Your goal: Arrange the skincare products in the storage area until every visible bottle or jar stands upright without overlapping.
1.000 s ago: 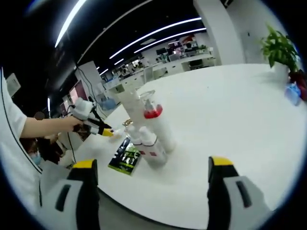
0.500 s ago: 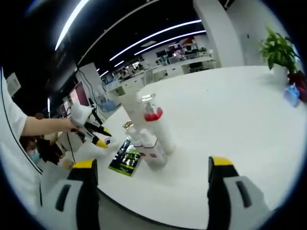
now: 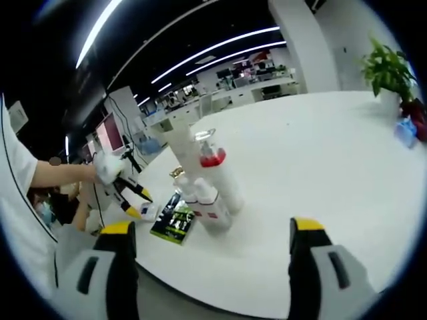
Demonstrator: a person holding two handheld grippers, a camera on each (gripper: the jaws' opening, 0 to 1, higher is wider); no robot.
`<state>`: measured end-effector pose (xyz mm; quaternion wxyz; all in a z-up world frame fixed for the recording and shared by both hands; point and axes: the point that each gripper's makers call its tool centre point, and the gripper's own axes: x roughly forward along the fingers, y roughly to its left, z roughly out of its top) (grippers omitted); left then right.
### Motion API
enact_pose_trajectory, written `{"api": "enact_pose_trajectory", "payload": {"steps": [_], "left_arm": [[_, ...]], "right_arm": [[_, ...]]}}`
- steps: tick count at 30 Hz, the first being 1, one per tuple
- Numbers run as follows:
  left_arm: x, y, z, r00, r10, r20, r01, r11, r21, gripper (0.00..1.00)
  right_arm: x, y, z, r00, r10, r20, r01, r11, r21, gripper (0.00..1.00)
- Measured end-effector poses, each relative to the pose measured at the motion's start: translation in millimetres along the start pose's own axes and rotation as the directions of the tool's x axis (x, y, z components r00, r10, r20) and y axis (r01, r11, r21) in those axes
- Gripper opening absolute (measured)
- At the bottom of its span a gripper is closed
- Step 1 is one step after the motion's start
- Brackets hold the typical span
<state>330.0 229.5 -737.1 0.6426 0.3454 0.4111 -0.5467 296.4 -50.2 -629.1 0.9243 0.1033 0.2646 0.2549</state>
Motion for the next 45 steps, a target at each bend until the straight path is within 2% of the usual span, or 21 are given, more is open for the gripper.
{"api": "enact_pose_trajectory", "payload": {"steps": [9, 13, 16, 26, 32, 45], "left_arm": [[5, -12.2, -0.3, 0.997, -0.081, -0.007, 0.081, 0.993, 0.090, 0.38], [8, -14.7, -3.6, 0.994, -0.104, -0.036, 0.109, 0.983, 0.151, 0.37], [10, -12.9, -6.3, 0.993, -0.102, -0.057, 0.111, 0.980, 0.168, 0.37], [11, -8.7, -4.1, 0.993, -0.103, -0.058, 0.112, 0.978, 0.176, 0.37], [12, -7.2, -2.1, 0.995, -0.093, -0.047, 0.099, 0.984, 0.150, 0.37], [9, -6.7, -1.4, 0.997, -0.059, -0.053, 0.067, 0.986, 0.154, 0.38]], "right_arm": [[2, 0, -2.1, 1.000, -0.002, -0.011, 0.002, 1.000, 0.002, 0.95], [2, -1, -2.4, 1.000, -0.005, -0.015, 0.005, 1.000, 0.003, 0.95], [2, -1, -3.1, 1.000, -0.006, -0.019, 0.006, 1.000, 0.004, 0.95], [4, -2, -3.6, 1.000, -0.008, -0.023, 0.008, 1.000, 0.007, 0.95], [4, -2, -3.3, 1.000, -0.006, -0.023, 0.006, 1.000, 0.008, 0.95], [1, 1, -1.7, 1.000, 0.002, -0.016, -0.002, 1.000, 0.001, 0.95]]}}
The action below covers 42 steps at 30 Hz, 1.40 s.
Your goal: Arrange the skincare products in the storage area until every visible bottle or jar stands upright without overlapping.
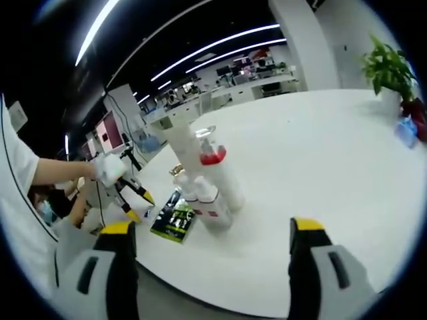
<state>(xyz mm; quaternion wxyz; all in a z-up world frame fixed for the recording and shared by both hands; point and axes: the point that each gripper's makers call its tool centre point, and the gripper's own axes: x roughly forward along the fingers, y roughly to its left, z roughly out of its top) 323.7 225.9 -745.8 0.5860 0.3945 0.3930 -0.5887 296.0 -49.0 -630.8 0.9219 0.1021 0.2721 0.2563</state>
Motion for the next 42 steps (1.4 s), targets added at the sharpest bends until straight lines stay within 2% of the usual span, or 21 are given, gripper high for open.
{"api": "enact_pose_trajectory", "payload": {"steps": [7, 16, 22, 29, 32, 37, 41, 42], "left_arm": [[-7, 0.6, -0.9, 1.000, 0.029, 0.001, -0.028, 0.999, -0.019, 0.40], [-21, 4.3, 1.6, 0.995, 0.091, 0.030, -0.089, 0.993, -0.076, 0.46], [-31, 5.9, 4.1, 0.986, 0.151, 0.069, -0.137, 0.974, -0.181, 0.48], [-44, 5.8, 4.8, 0.966, 0.228, 0.123, -0.179, 0.930, -0.322, 0.55], [-53, 5.4, 6.5, 0.950, 0.273, 0.152, -0.194, 0.897, -0.398, 0.57], [-63, 4.4, 8.9, 0.928, 0.324, 0.184, -0.203, 0.854, -0.479, 0.61], [-69, 0.8, 11.6, 0.910, 0.358, 0.207, -0.207, 0.828, -0.520, 0.63], [-71, -0.3, 12.0, 0.904, 0.371, 0.213, -0.208, 0.816, -0.540, 0.64]], "right_arm": [[-2, 2, 1.9, 1.000, 0.006, 0.007, -0.006, 1.000, -0.007, 0.96], [-3, 10, 7.3, 1.000, 0.025, 0.015, -0.024, 0.999, -0.031, 0.96], [-4, 15, 8.3, 0.999, 0.040, 0.017, -0.039, 0.998, -0.046, 0.96], [-7, 20, 7.9, 0.998, 0.052, 0.018, -0.051, 0.997, -0.055, 0.96], [-7, 22, 9.0, 0.998, 0.057, 0.022, -0.056, 0.997, -0.059, 0.96], [-7, 25, 10.8, 0.997, 0.070, 0.024, -0.068, 0.995, -0.067, 0.96], [-7, 28, 12.6, 0.997, 0.078, 0.026, -0.076, 0.994, -0.075, 0.96], [-7, 28, 12.8, 0.997, 0.079, 0.025, -0.077, 0.994, -0.076, 0.96]]}}
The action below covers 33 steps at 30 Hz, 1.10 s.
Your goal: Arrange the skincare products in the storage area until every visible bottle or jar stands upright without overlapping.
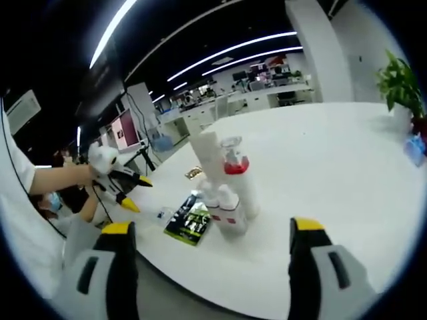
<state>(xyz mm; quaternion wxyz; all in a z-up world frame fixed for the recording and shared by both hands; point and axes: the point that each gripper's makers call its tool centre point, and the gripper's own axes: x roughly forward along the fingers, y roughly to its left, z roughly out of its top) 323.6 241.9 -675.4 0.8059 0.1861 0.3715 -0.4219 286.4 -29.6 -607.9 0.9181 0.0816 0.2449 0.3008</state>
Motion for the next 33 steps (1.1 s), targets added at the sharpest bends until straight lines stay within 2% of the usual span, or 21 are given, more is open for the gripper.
{"api": "enact_pose_trajectory", "payload": {"steps": [6, 9, 14, 19, 23, 26, 31, 33], "left_arm": [[-9, -0.7, 0.2, 0.996, 0.060, 0.068, -0.052, 0.992, -0.115, 0.74], [-14, -4.4, -1.0, 0.993, 0.070, 0.097, -0.053, 0.984, -0.168, 0.75], [-24, -6.0, -7.4, 0.983, 0.123, 0.136, -0.080, 0.956, -0.284, 0.79], [-33, -8.6, -7.3, 0.974, 0.160, 0.162, -0.098, 0.937, -0.336, 0.82], [-42, -10.0, 1.2, 0.955, 0.201, 0.220, -0.097, 0.908, -0.407, 0.86], [-46, -10.2, 2.0, 0.946, 0.226, 0.233, -0.105, 0.891, -0.441, 0.89], [-48, -12.9, 3.2, 0.937, 0.248, 0.247, -0.111, 0.880, -0.462, 0.92], [-51, -12.1, 4.4, 0.928, 0.269, 0.257, -0.122, 0.873, -0.472, 0.95]], "right_arm": [[0, 2, 0.1, 1.000, 0.008, -0.004, -0.008, 1.000, -0.007, 0.96], [-1, 2, 0.0, 1.000, 0.011, -0.006, -0.011, 1.000, -0.007, 0.96], [-1, 3, 1.6, 1.000, 0.015, -0.003, -0.015, 1.000, -0.007, 0.96], [-1, 3, 2.4, 1.000, 0.020, -0.005, -0.020, 1.000, -0.011, 0.96], [-1, 3, 3.1, 1.000, 0.023, -0.008, -0.024, 1.000, -0.015, 0.96], [-2, 4, 3.5, 1.000, 0.027, -0.008, -0.027, 0.999, -0.018, 0.96], [-3, 4, 3.3, 1.000, 0.029, -0.009, -0.029, 0.999, -0.019, 0.96], [-3, 4, 2.9, 1.000, 0.029, -0.009, -0.029, 0.999, -0.019, 0.96]]}}
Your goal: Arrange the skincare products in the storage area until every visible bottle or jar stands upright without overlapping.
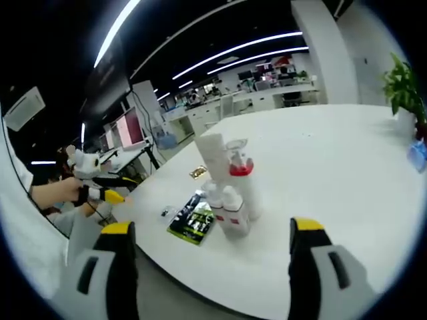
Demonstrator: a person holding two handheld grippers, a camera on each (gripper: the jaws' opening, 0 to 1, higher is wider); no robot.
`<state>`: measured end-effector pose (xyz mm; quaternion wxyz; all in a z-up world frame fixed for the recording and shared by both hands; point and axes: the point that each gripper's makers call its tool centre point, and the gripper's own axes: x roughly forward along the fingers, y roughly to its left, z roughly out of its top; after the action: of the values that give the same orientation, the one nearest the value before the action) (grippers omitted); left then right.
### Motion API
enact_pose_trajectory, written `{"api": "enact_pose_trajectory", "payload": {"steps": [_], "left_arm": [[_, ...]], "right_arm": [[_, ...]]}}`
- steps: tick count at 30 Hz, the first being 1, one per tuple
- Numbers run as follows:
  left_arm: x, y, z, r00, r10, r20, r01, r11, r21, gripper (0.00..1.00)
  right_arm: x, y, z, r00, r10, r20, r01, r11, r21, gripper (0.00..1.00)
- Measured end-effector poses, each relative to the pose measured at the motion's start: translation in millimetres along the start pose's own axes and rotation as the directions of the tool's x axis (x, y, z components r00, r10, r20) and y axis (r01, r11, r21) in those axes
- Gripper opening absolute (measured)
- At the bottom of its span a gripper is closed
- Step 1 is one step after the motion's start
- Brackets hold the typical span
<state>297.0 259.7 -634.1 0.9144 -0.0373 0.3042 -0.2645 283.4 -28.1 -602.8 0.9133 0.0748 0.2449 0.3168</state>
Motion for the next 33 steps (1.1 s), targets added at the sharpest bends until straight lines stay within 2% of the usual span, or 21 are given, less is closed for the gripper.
{"api": "enact_pose_trajectory", "payload": {"steps": [4, 10, 17, 30, 33], "left_arm": [[-3.2, 0.2, 2.2, 0.999, 0.021, 0.039, -0.020, 0.999, -0.035, 0.97], [-4.9, 5.0, -0.4, 0.996, 0.062, 0.063, -0.057, 0.996, -0.076, 0.97], [-3.2, 1.5, -7.2, 0.997, 0.069, 0.041, -0.067, 0.996, -0.055, 0.97], [-2.3, 7.2, -2.5, 0.995, 0.082, 0.049, -0.078, 0.994, -0.075, 0.97], [-0.2, 8.4, -2.5, 0.996, 0.083, 0.035, -0.081, 0.994, -0.067, 0.97]], "right_arm": [[-0.9, -0.1, -0.9, 1.000, 0.000, 0.000, 0.000, 1.000, 0.002, 0.96], [-1.7, -0.3, -1.2, 1.000, -0.002, 0.005, 0.002, 1.000, 0.009, 0.96], [-1.6, 0.0, -0.8, 1.000, -0.001, 0.011, 0.001, 1.000, 0.010, 0.96], [1.4, -3.9, -2.6, 1.000, -0.007, 0.007, 0.007, 1.000, 0.019, 0.96], [3.3, -4.7, -3.1, 1.000, -0.009, 0.008, 0.008, 1.000, 0.024, 0.96]]}}
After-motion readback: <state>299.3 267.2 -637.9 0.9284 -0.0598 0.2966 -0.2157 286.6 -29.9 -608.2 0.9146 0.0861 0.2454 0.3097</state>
